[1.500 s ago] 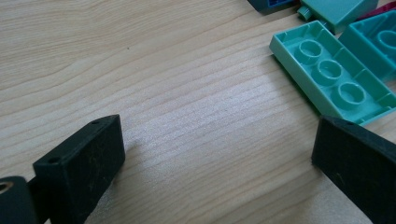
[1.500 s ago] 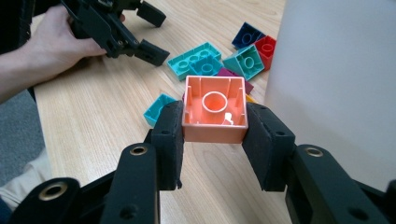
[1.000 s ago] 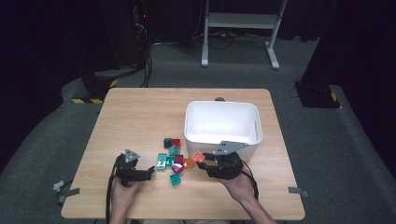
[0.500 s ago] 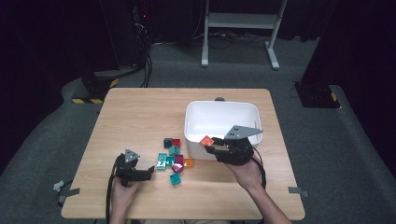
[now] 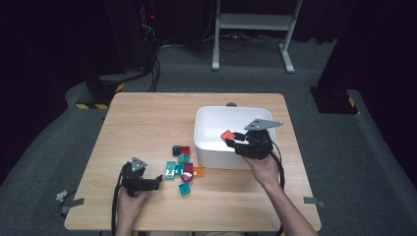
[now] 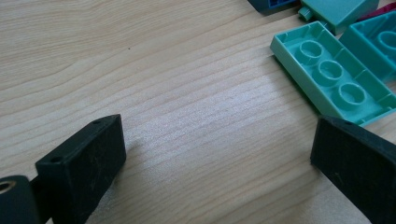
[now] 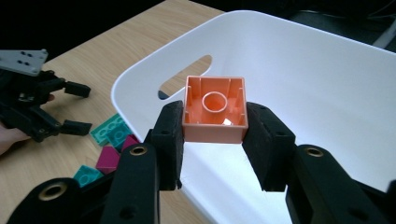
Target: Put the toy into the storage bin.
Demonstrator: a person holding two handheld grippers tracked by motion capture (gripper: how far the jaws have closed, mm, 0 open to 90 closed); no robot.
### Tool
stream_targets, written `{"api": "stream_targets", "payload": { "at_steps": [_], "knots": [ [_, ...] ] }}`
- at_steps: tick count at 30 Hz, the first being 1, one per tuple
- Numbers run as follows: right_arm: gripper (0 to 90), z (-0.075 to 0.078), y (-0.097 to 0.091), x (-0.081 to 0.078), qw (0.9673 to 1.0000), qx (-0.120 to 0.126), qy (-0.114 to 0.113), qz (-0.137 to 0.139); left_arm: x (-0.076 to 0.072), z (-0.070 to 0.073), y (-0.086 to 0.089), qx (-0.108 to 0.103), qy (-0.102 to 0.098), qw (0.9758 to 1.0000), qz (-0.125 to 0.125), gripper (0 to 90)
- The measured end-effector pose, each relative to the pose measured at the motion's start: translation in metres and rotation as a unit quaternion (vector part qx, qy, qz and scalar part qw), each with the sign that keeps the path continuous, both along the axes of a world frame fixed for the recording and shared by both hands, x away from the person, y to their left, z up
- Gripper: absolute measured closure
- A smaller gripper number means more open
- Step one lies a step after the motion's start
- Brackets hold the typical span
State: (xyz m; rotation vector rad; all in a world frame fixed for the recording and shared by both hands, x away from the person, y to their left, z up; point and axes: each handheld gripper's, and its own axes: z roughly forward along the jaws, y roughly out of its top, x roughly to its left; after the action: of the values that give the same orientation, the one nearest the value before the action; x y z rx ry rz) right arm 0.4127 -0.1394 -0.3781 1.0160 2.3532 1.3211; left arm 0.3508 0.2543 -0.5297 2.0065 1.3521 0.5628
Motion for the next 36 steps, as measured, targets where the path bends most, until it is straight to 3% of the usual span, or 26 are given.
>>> {"api": "stream_targets", "payload": {
  "at_steps": [4,6,12,19,26,36],
  "knots": [
    [58.0,-0.003,0.0,0.009,0.9997,-0.014,0.009,-0.018,0.0,0.0,0.0,0.0,0.0,1.0,0.0,3.6],
    [48.7,-0.007,0.001,0.013,0.9992,-0.023,0.015,-0.028,0.0,0.0,0.0,0.0,0.0,1.0,0.0,3.6],
    [45.6,-0.011,0.001,0.011,0.9992,-0.019,0.015,-0.033,0.0,0.0,0.0,0.0,0.0,1.0,0.0,4.0],
    [45.8,-0.001,0.001,-0.016,0.9998,0.003,-0.018,-0.008,0.0,0.0,0.0,0.0,0.0,1.0,0.001,4.0],
    [46.4,-0.002,0.005,-0.032,0.9992,0.021,-0.031,0.016,0.0,0.0,0.0,0.0,-0.001,1.0,0.001,4.1],
    [46.9,-0.028,0.025,-0.059,0.9978,0.032,-0.023,0.054,0.0,0.0,0.0,0.0,0.0,1.0,0.001,4.1]
  ]
}}
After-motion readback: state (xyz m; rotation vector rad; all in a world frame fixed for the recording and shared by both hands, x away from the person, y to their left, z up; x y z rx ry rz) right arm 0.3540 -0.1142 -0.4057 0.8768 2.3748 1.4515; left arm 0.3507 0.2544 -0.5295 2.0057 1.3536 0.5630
